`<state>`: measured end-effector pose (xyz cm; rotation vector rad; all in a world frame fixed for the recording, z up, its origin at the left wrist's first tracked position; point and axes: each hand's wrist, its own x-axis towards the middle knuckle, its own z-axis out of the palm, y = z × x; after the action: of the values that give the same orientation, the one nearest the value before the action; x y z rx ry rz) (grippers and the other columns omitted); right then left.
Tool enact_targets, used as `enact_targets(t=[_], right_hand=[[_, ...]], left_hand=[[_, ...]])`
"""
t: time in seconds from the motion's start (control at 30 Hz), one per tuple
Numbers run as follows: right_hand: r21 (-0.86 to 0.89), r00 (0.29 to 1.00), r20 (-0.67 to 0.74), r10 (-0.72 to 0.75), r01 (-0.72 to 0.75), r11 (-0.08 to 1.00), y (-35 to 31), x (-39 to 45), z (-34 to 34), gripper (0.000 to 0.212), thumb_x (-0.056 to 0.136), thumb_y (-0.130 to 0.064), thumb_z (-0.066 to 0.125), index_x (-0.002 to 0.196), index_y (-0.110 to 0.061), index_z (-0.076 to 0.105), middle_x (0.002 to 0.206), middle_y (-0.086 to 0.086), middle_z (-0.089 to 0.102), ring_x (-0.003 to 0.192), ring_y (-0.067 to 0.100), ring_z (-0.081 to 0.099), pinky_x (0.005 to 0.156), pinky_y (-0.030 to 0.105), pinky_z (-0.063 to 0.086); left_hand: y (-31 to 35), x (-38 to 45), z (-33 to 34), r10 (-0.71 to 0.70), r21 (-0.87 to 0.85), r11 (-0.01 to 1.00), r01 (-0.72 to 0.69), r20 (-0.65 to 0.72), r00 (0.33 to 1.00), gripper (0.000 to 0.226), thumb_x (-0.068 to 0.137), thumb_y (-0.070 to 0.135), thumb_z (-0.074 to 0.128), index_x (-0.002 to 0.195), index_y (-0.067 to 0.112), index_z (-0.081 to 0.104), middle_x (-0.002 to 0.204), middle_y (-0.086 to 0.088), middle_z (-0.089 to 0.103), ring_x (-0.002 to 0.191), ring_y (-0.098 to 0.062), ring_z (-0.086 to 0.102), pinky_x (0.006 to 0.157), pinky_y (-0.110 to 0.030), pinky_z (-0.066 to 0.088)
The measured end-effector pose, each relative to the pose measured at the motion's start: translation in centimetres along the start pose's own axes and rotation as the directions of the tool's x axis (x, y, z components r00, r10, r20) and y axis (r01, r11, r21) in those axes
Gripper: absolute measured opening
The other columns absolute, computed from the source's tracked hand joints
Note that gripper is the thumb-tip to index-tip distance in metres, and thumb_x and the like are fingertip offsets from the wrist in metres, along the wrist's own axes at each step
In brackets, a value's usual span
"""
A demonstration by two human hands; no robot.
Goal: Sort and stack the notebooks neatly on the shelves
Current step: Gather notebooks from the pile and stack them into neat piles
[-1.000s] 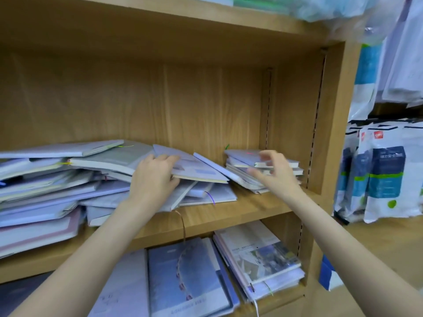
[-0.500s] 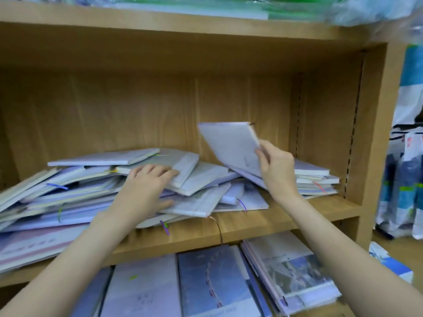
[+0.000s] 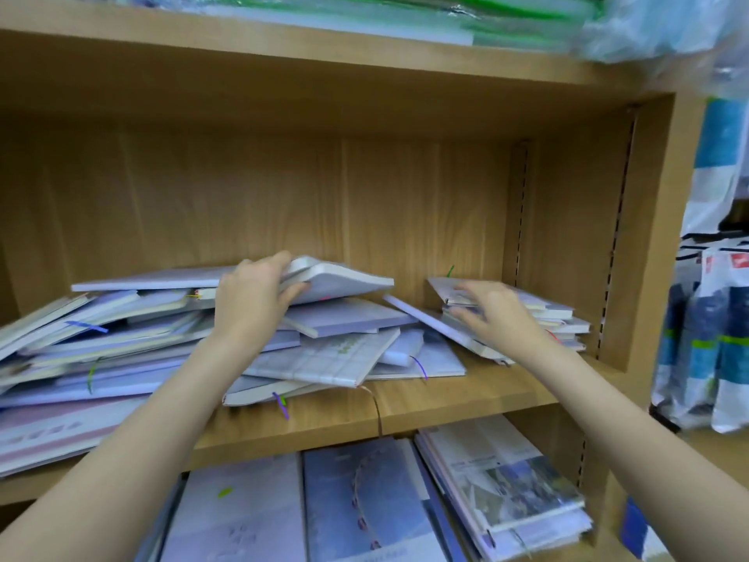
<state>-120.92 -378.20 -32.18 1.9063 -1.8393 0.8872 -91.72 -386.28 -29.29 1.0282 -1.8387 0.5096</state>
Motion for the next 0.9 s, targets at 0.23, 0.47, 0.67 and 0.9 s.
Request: enact_targets(t=[0.23,0.47,0.67,0.9], right_hand=[[0.206,0.935,0.229,-0.271,0.225,0.952,-10.7,0.9,2.8,0.055,0.090,-0.037,0.059,0.138,-0.013,0.043,0.140,0.002,0.048,0.129,0.017,0.043,0.103,0.026,0.032],[-0.301,0.947,-0.238,-0.215,0.138,0.944,-11.8,3.7,5.1,0.017,0.081,-0.024,0.069,0.075,-0.010,0.063,0.062,0.007,0.063,0.053,0.028,0.062,0.043,0.029,0.038],[-0.258,0.991,0.127,-0.030,0.063,0.964,-9.8,3.0,3.4,0.040,0.089,-0.050,0.053,0.093,-0.012,0.063,0.092,0.009,0.065,0.091,0.030,0.061,0.067,0.031,0.040],[0.251,0.866,0.351,-0.357,0.280,0.927,-9.2,-3.4,2.4,0.065,0.077,-0.043,0.071,0.135,-0.026,0.047,0.147,-0.014,0.028,0.128,-0.006,0.028,0.103,0.016,0.029]], left_hand=[[-1.2,0.8,-0.5,0.005,0.044,0.999,-0.004,-0.038,0.999,0.028,0.086,0.033,0.063,0.091,0.007,0.054,0.074,-0.019,0.060,0.078,-0.039,0.054,0.060,-0.035,0.029],[-2.9,0.5,-0.6,0.085,0.147,0.987,-0.070,-0.098,0.992,0.024,0.075,0.025,0.076,0.079,0.012,0.057,0.053,-0.013,0.055,0.061,-0.033,0.058,0.067,-0.037,0.030],[-3.0,-1.9,0.3,0.223,0.171,0.961,-0.216,-0.020,0.975,0.035,0.058,0.023,0.087,0.084,0.014,0.065,0.070,-0.004,0.068,0.065,-0.028,0.061,0.072,-0.037,0.037],[-5.8,-6.8,-1.9,0.306,0.398,0.863,-0.311,0.076,0.949,0.083,0.048,0.033,0.090,0.124,0.018,0.059,0.123,-0.012,0.059,0.124,-0.035,0.040,0.108,-0.058,0.011]])
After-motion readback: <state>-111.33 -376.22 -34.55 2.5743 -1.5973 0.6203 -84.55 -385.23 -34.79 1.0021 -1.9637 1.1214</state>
